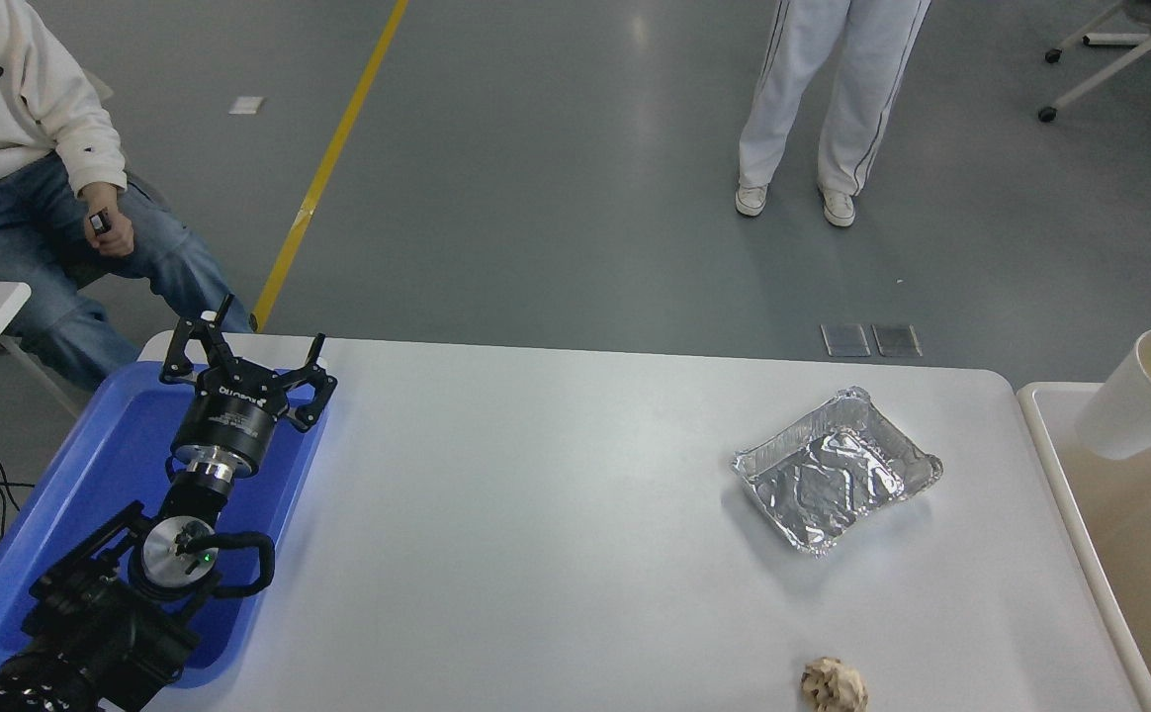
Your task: Pick up paper cup place in dustbin
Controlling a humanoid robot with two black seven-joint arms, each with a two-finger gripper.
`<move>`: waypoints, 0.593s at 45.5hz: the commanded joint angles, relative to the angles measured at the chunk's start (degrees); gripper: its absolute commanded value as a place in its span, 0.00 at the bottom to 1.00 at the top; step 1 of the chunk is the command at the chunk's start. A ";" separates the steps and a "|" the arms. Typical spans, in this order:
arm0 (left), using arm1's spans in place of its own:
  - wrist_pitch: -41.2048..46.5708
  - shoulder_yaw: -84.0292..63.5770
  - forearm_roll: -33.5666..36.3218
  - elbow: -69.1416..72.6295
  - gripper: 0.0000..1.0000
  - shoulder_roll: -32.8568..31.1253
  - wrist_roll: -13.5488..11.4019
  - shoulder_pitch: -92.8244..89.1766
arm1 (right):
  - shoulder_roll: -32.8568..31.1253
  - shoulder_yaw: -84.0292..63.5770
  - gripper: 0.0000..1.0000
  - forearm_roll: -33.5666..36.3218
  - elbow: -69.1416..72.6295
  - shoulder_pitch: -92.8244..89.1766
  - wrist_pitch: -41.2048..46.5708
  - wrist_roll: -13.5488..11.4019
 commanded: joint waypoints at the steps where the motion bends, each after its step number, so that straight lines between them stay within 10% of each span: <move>1: -0.03 0.00 0.00 0.02 1.00 0.00 0.00 0.00 | 0.20 -3.35 0.00 -1.53 1.10 9.65 0.31 0.00; 27: -0.03 0.00 0.00 0.02 1.00 0.00 0.00 0.00 | 0.46 -4.40 0.00 -8.47 0.66 15.28 0.31 0.00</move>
